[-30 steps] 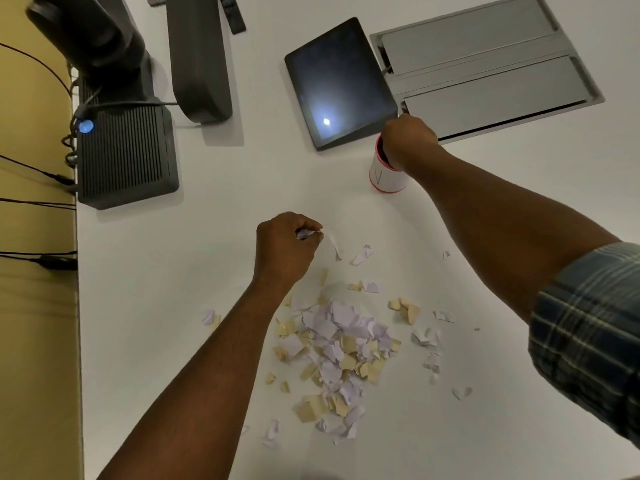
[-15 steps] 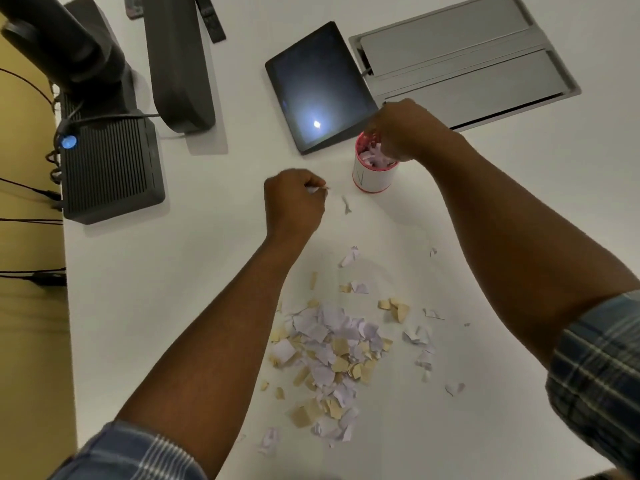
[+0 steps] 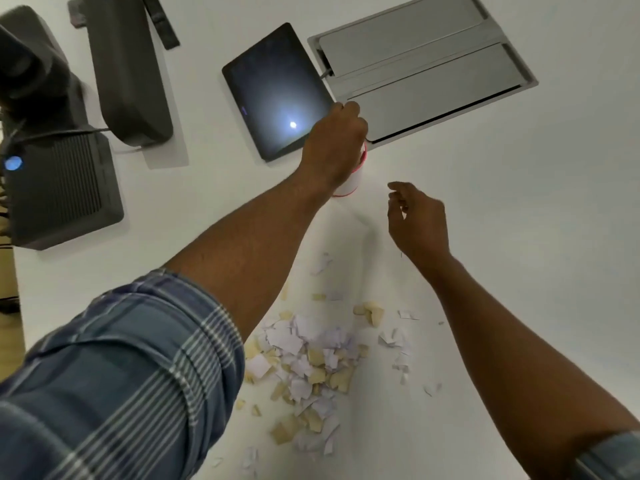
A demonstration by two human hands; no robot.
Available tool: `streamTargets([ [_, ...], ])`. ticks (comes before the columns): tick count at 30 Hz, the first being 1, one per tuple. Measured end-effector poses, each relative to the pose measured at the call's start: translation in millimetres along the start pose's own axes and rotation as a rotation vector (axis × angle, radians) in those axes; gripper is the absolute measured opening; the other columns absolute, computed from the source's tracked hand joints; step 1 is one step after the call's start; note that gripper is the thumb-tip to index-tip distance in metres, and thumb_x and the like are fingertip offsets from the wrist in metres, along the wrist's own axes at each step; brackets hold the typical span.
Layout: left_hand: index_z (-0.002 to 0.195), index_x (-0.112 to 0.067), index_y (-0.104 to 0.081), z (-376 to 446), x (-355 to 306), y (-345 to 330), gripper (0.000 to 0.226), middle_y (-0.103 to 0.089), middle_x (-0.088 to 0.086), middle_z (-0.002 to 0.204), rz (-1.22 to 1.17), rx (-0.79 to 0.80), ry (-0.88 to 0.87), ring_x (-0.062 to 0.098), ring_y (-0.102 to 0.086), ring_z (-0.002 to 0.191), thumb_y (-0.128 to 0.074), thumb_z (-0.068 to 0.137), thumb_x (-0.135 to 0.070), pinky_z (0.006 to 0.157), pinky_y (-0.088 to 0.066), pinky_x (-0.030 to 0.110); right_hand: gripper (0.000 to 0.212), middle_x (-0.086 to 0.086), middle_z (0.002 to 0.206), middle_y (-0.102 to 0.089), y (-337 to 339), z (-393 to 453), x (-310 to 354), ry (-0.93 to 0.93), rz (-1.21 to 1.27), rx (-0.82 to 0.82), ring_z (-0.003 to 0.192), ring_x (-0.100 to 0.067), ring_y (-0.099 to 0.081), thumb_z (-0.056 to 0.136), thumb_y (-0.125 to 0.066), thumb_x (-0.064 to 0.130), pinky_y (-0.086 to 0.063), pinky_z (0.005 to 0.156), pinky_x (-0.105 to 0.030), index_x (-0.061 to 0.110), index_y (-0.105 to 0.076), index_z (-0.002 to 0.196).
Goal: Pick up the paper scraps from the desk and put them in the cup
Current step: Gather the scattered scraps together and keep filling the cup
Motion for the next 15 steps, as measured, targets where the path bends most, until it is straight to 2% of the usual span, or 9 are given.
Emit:
streamTargets([
  [4,0.089,0.003,-0.065,11,-2,-18,0.014,-0.064,0.019,0.094,0.110,0.169,-0.009,0.034,-0.063,0.086,-0.051,0.085,0.000,0.069,-0.047,0.038,0.044,0.000,0.118,-0.066,-3,-22,-36,-0.106,-0.029,0.021,0.108,-0.020,-0.062,0.091,-0.054,0.018,-0.051,0.093,-0.038,0.023,-0.046,0.135],
  [7,0.084,0.001,-0.064,17,2,-24,0.010,-0.065,0.019,0.088,0.230,0.279,-0.021,0.037,-0.064,0.080,-0.054,0.081,0.001,0.061,-0.040,0.037,0.041,-0.001,0.116,-0.067,-1,-32,-52,-0.149,-0.027,0.008,0.107,-0.019,-0.062,0.091,-0.054,0.017,-0.050,0.093,-0.039,0.020,-0.050,0.132],
  [11,0.089,0.004,-0.064,21,3,-42,0.017,-0.065,0.022,0.095,0.277,0.404,-0.069,0.039,-0.063,0.087,-0.048,0.084,0.004,0.062,-0.041,0.037,0.030,-0.006,0.110,-0.070,2,-37,-66,-0.179,-0.049,-0.024,0.101,-0.022,-0.065,0.092,-0.052,0.013,-0.050,0.091,-0.036,0.013,-0.061,0.120],
  [15,0.092,0.005,-0.063,22,6,-55,0.015,-0.065,0.023,0.098,0.261,0.465,-0.057,0.036,-0.064,0.091,-0.049,0.087,0.003,0.069,-0.048,0.038,0.028,-0.010,0.112,-0.067,-3,-40,-77,-0.221,-0.110,0.033,0.101,-0.027,-0.063,0.092,-0.050,0.010,-0.047,0.088,-0.032,0.010,-0.064,0.117],
])
Point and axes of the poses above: each hand's wrist, its own z-axis towards the middle knuckle, its own y-axis out of the back of the hand, x = y × z, the point moved 6 cm from there along z, towards the middle knuckle
